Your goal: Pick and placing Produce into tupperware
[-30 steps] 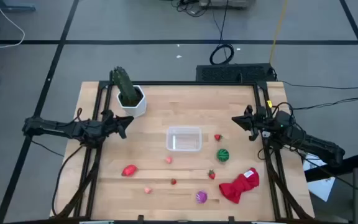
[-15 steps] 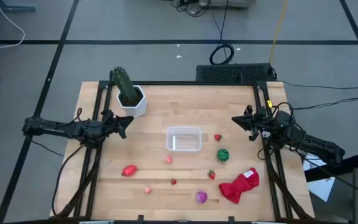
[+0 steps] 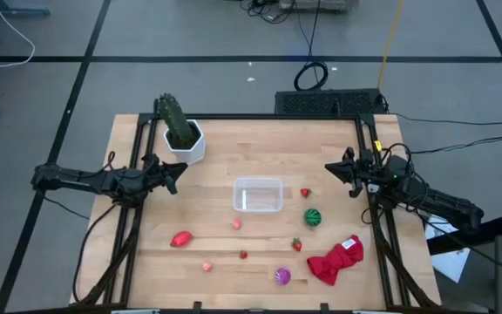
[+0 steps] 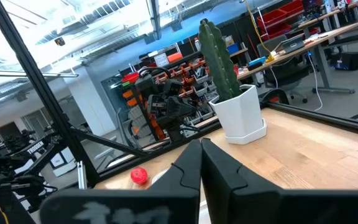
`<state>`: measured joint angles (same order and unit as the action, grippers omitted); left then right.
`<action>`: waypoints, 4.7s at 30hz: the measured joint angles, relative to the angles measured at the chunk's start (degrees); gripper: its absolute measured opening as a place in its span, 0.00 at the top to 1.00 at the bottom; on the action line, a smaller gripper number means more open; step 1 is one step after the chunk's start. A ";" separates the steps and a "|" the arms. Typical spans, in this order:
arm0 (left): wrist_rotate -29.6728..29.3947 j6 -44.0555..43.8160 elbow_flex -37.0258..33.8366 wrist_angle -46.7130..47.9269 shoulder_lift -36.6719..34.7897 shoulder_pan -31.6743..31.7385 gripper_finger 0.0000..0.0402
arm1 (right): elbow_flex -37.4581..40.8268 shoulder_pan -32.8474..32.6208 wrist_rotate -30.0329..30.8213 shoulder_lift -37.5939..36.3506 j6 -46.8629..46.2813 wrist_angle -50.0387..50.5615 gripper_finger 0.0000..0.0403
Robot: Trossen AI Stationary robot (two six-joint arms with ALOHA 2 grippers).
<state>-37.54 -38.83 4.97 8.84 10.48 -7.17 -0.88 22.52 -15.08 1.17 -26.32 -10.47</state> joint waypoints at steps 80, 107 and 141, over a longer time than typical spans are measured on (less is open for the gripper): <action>24.11 3.79 78.93 80.06 35.26 -0.06 0.87 | -96.35 0.37 12.04 66.23 21.38 98.17 1.00; 25.51 -4.85 78.93 81.22 35.21 -0.04 0.87 | -71.25 -6.19 -9.12 65.72 17.88 75.32 0.88; 25.46 -3.52 78.93 81.16 35.21 -0.04 0.87 | -65.61 -16.07 0.19 63.64 16.51 70.42 0.30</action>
<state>-12.08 -42.35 83.90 90.00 45.69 -7.20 -66.48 6.46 -14.90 64.81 -9.81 59.96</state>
